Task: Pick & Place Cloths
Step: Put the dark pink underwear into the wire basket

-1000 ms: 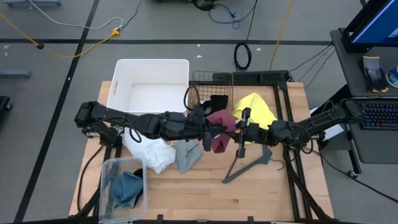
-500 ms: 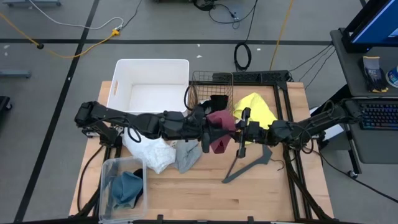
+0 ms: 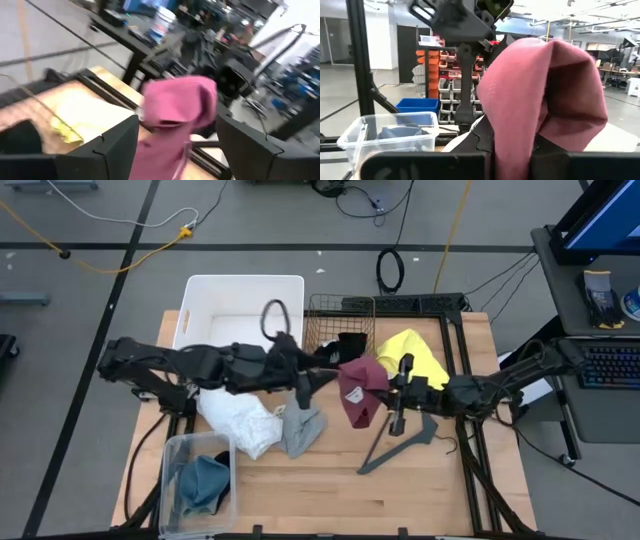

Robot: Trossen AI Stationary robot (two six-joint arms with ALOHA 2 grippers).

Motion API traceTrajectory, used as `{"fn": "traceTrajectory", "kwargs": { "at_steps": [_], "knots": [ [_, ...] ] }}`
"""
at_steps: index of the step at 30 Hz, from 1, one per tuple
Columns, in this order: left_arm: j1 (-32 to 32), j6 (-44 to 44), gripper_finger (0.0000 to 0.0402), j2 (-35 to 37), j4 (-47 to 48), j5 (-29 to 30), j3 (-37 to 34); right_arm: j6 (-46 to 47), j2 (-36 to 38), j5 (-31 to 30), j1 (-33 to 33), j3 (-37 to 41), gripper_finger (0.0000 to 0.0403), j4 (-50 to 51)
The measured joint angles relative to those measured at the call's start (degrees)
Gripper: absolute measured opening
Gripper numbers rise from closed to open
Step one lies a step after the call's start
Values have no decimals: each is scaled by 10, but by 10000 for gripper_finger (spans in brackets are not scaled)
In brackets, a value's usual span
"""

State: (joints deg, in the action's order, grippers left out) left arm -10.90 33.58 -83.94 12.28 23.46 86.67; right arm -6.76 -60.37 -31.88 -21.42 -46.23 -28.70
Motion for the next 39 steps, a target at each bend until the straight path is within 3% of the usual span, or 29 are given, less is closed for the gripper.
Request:
{"fn": "traceTrajectory", "kwargs": {
  "at_steps": [7,13,20,27,39],
  "knots": [
    [-14,16,239,23,117,78,0,-61,42,-2,-19,0,10,-16],
    [-20,137,209,23,255,107,-10,-229,56,-16,-18,0,10,-96],
    [-43,191,168,22,270,112,-79,-408,56,-14,15,-10,10,-132],
    [-53,210,125,23,265,121,-121,-419,39,-14,94,-102,10,9],
    [-57,111,73,36,267,128,-122,-334,-56,8,252,-256,10,195]
  ]
}}
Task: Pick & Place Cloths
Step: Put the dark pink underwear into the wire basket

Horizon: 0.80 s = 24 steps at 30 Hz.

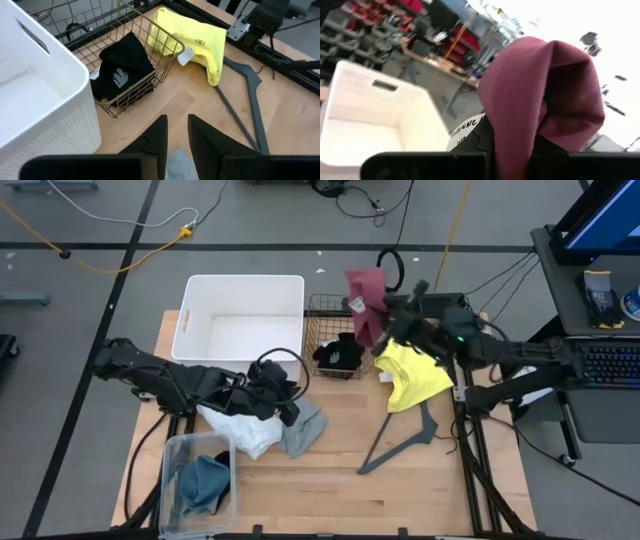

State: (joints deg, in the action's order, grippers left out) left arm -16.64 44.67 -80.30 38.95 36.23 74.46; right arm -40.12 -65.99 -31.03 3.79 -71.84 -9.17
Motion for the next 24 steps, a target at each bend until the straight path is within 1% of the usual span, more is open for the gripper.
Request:
{"fn": "traceTrajectory", "kwargs": {
  "at_steps": [4,7,12,14,20,24],
  "knots": [
    [0,-11,52,9,3,2,0,73,-33,70,49,-19,10,53],
    [0,-13,34,14,7,4,0,123,-57,107,84,-25,10,89],
    [0,-20,5,22,9,11,0,191,-95,182,133,-25,10,125],
    [0,-20,3,22,11,14,0,212,-110,210,150,-25,10,136],
    [0,-22,22,28,15,15,0,258,-153,273,186,-25,10,151],
    [0,-23,14,29,15,14,0,280,-182,300,200,-25,10,159]
  ]
}}
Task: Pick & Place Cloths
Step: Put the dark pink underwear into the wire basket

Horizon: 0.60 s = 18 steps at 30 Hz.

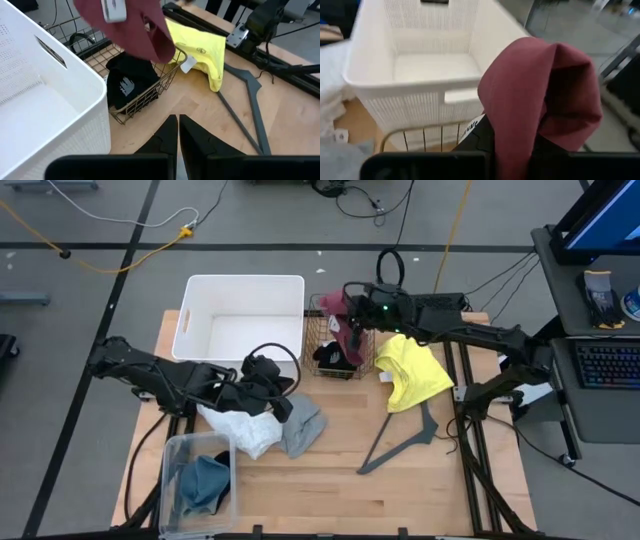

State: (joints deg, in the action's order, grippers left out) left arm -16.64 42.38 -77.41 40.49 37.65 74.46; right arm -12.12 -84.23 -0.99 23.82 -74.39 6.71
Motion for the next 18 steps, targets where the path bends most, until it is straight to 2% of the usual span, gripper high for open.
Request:
{"fn": "traceTrajectory", "kwargs": {
  "at_steps": [4,12,18],
  "knots": [
    [0,1,3,-1,0,0,0,10,-30,15,9,0,10,9],
    [0,2,24,0,-2,0,0,10,-84,28,20,0,10,22],
    [0,3,4,0,-3,0,0,10,-133,32,24,0,10,23]
  ]
}}
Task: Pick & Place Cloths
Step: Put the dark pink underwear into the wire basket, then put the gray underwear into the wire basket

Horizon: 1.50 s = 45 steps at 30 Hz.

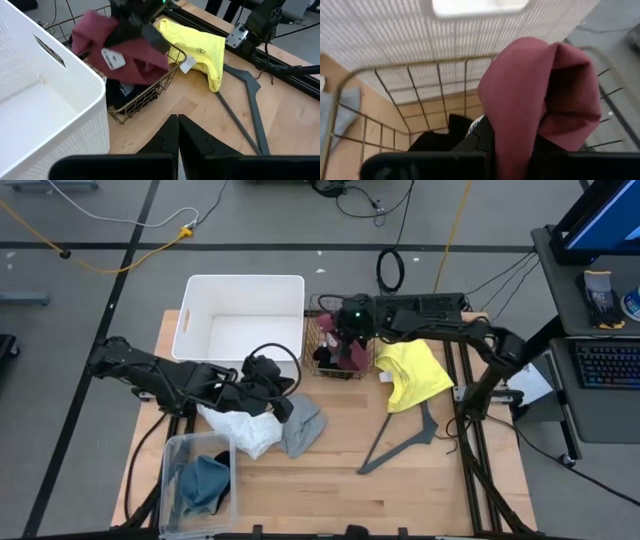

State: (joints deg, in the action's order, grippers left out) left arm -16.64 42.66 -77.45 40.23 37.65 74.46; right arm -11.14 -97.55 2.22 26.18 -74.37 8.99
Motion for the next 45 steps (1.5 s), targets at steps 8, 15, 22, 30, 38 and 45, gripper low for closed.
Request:
{"fn": "traceTrajectory", "kwargs": {
  "at_steps": [8,15,22,30,38,45],
  "knots": [
    [0,10,28,0,0,0,0,0,-61,11,3,0,15,-3],
    [0,10,28,0,0,-1,0,0,-88,10,5,0,17,8],
    [0,7,10,0,0,-1,0,0,-111,-22,8,0,43,14],
    [0,5,19,0,3,-1,0,1,-113,-35,8,0,126,13],
    [0,5,75,0,2,-1,0,5,-80,-69,3,0,214,12],
    [0,6,126,0,2,-3,0,-1,-10,-70,-22,1,254,14]
  ]
}}
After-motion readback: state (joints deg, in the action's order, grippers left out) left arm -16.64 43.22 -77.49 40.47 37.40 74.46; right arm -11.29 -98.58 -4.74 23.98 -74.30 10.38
